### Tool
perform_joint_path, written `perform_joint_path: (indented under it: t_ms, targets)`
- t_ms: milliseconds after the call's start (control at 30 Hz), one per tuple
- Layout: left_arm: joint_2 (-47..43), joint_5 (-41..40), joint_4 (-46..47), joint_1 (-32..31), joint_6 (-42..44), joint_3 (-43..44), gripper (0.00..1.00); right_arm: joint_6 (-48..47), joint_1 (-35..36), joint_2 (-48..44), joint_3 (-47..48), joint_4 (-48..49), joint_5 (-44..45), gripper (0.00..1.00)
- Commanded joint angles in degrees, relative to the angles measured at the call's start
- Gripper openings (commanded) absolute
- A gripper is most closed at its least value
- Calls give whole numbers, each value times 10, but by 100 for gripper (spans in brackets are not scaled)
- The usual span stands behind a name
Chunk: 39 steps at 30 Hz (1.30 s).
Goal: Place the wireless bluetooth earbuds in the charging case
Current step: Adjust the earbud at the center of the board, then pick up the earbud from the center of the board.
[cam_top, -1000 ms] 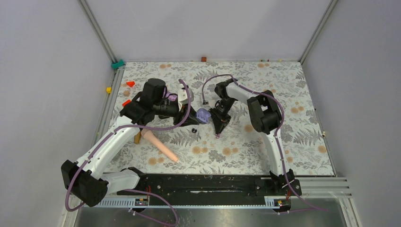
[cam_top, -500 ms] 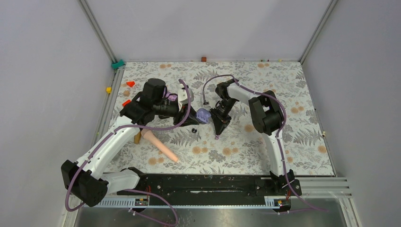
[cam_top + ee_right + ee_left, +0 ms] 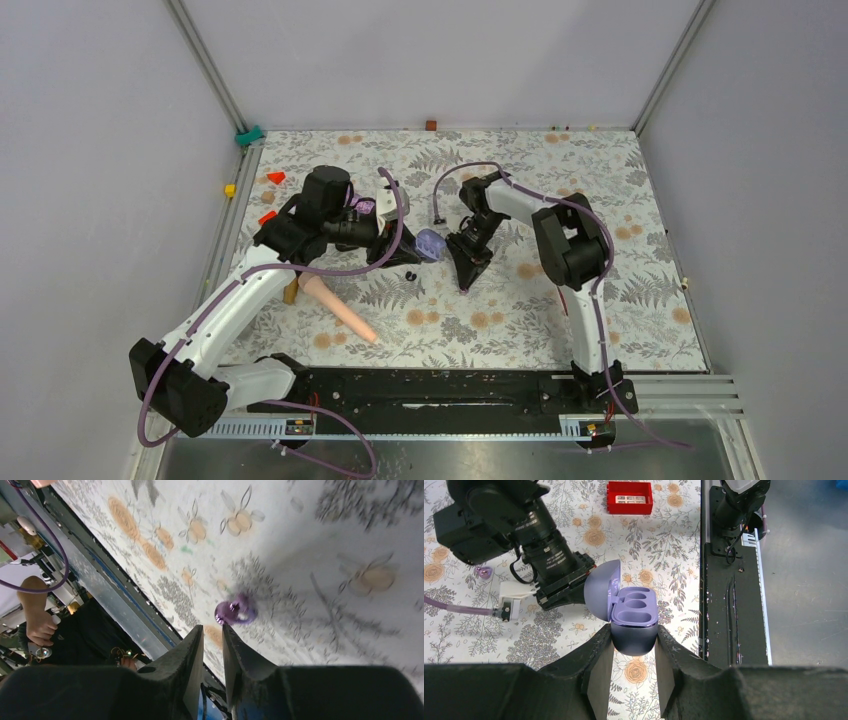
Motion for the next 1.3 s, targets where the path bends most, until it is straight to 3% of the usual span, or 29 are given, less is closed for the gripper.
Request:
perform_joint_path:
  t_ms: [0,667,1267]
  targets:
    - [-12,-1,5,-1,14,30,2,38,-11,-99,-56,43,13,29]
    - [-13,-8,-4,-1,17,36,2,321,-41,-185,-270,320,118,32]
    - [-3,-19,-8,-1,19,40,2,406,-31,-213,-356,415,89,31]
